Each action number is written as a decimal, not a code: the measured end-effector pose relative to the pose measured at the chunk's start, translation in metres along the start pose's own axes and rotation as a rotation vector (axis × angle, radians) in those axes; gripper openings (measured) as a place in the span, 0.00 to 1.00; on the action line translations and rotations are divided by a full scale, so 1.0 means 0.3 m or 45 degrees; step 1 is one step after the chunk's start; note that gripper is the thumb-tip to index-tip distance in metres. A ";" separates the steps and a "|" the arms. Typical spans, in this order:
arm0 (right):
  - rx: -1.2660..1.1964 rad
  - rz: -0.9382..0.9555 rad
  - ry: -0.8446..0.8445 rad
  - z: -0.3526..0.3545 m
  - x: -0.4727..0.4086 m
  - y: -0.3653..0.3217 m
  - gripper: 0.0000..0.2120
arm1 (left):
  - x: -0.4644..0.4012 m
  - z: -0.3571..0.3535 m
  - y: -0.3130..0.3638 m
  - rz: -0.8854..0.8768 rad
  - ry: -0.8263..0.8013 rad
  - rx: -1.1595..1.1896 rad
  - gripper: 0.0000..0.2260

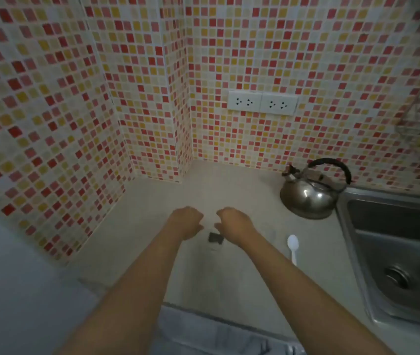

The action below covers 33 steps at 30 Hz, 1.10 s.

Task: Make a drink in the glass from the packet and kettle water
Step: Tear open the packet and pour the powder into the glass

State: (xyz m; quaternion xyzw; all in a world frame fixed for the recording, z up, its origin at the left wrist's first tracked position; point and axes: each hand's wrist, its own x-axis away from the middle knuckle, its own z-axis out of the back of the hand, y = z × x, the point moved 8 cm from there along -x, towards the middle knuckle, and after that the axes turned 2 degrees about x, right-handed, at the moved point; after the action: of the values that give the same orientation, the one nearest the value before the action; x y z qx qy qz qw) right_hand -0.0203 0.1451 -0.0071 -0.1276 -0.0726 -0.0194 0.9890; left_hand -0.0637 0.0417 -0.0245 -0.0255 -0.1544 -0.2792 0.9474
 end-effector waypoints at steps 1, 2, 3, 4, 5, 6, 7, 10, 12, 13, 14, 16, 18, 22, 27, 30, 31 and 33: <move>0.047 -0.008 -0.059 -0.042 -0.005 -0.012 0.10 | 0.002 -0.026 0.004 0.003 -0.036 -0.031 0.20; 0.061 -0.002 -0.067 -0.080 -0.016 -0.016 0.10 | -0.007 -0.050 0.007 -0.015 -0.038 -0.014 0.18; 0.097 -0.006 -0.113 -0.133 -0.017 -0.016 0.10 | -0.012 -0.088 0.008 -0.016 -0.054 0.000 0.17; 0.133 -0.012 -0.147 -0.183 -0.014 -0.011 0.12 | -0.018 -0.123 0.013 -0.019 -0.054 0.019 0.16; 0.161 -0.009 -0.172 -0.228 -0.014 -0.003 0.14 | -0.026 -0.155 0.015 -0.018 -0.066 0.042 0.15; 0.169 -0.008 -0.170 -0.262 -0.015 0.007 0.15 | -0.033 -0.183 0.017 -0.020 -0.071 0.067 0.15; 0.158 -0.016 -0.154 -0.292 -0.019 0.020 0.15 | -0.042 -0.209 0.021 -0.023 -0.071 0.095 0.15; 0.149 0.008 -0.141 -0.367 -0.021 0.034 0.18 | -0.057 -0.273 0.033 0.006 -0.079 0.129 0.14; 0.125 0.010 -0.108 -0.391 -0.026 0.041 0.20 | -0.066 -0.295 0.036 0.038 -0.062 0.195 0.12; 0.079 -0.012 -0.083 -0.393 -0.031 0.047 0.19 | -0.075 -0.299 0.036 0.039 -0.038 0.218 0.12; 0.008 -0.041 -0.060 -0.393 -0.035 0.052 0.18 | -0.084 -0.301 0.039 0.033 -0.021 0.220 0.12; -0.174 -0.113 -0.028 -0.392 -0.040 0.064 0.16 | -0.100 -0.304 0.040 0.027 0.008 0.192 0.11; -0.302 -0.176 0.006 -0.390 -0.038 0.077 0.13 | -0.110 -0.308 0.049 0.007 0.018 0.168 0.10; -0.339 -0.099 0.036 -0.393 -0.033 0.069 0.12 | -0.113 -0.322 0.061 -0.019 0.032 0.132 0.11; -0.193 -0.033 0.019 -0.386 -0.048 0.055 0.17 | -0.103 -0.308 0.025 0.133 0.090 0.299 0.12; -0.230 -0.157 0.042 -0.360 -0.043 0.067 0.16 | -0.087 -0.290 -0.010 0.290 0.173 0.706 0.11; -0.255 -0.202 0.055 -0.349 -0.037 0.070 0.14 | -0.081 -0.288 -0.017 0.333 0.187 0.833 0.10; -0.308 -0.283 0.064 -0.329 -0.022 0.076 0.12 | -0.069 -0.278 -0.021 0.397 0.202 1.037 0.08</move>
State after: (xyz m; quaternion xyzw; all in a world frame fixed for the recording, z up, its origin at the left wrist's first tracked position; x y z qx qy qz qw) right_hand -0.0118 0.1422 -0.1083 -0.2362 -0.0586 -0.1405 0.9597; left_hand -0.0603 0.0360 -0.1104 0.3484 -0.1730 -0.0503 0.9199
